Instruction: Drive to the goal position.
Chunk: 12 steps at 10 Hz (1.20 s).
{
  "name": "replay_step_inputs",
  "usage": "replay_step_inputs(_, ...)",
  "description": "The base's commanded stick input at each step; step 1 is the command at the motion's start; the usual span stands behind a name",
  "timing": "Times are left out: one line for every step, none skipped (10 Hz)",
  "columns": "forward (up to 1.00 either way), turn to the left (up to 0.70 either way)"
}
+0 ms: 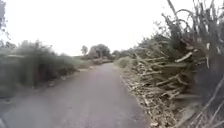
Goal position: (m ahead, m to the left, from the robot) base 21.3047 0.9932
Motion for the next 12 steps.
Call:
replay_step_inputs(1.00, 0.00)
replay_step_inputs(1.00, 0.00)
replay_step_inputs(1.00, 0.00)
replay_step_inputs(1.00, 0.00)
replay_step_inputs(1.00, 0.00)
replay_step_inputs(1.00, 0.00)
replay_step_inputs(1.00, 0.00)
replay_step_inputs(1.00, 0.00)
replay_step_inputs(1.00, 0.00)
replay_step_inputs(1.00, 0.00)
replay_step_inputs(1.00, 0.00)
replay_step_inputs(1.00, 0.00)
